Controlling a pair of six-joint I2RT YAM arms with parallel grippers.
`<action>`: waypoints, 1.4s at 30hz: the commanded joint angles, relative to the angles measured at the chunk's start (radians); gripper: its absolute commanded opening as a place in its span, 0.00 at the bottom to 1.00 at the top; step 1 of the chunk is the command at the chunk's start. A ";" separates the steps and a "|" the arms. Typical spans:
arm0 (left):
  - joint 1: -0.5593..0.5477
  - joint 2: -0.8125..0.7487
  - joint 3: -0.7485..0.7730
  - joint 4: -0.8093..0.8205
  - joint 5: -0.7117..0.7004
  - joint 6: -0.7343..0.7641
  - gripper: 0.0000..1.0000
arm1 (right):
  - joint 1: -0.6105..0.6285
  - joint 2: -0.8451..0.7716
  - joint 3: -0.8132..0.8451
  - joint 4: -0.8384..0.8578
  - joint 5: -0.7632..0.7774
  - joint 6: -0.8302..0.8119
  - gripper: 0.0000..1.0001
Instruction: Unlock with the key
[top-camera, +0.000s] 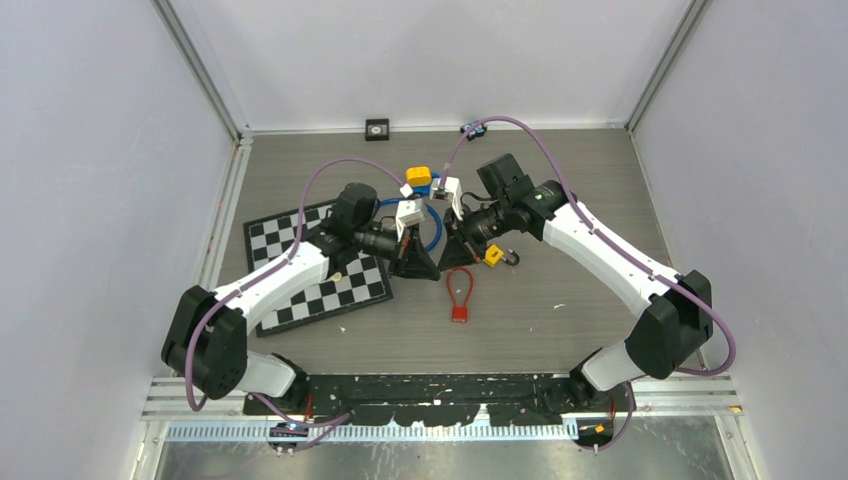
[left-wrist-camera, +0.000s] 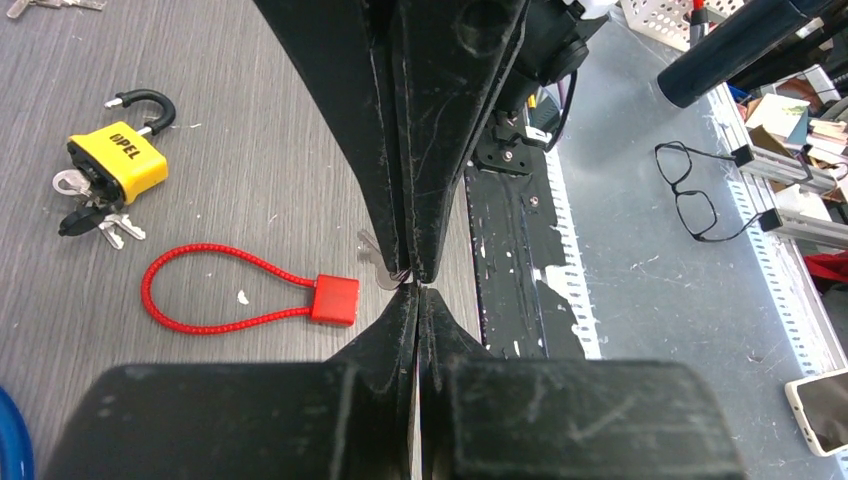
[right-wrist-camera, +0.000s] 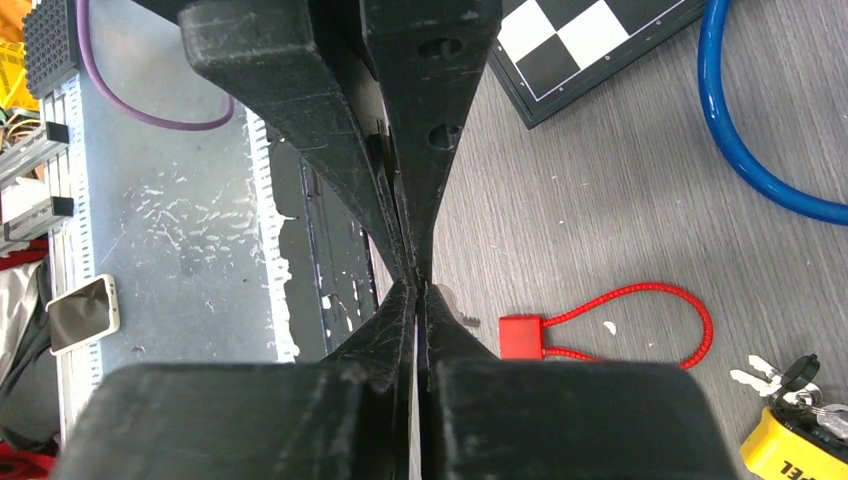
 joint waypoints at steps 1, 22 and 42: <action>-0.002 -0.043 0.026 0.024 0.010 0.007 0.00 | 0.006 -0.010 0.002 0.020 -0.011 -0.008 0.01; 0.079 0.071 -0.062 0.776 -0.051 -0.682 0.53 | -0.153 -0.096 -0.026 0.293 0.007 0.384 0.01; 0.106 0.093 -0.090 0.863 -0.097 -0.822 0.47 | -0.202 -0.101 -0.050 0.363 -0.021 0.462 0.01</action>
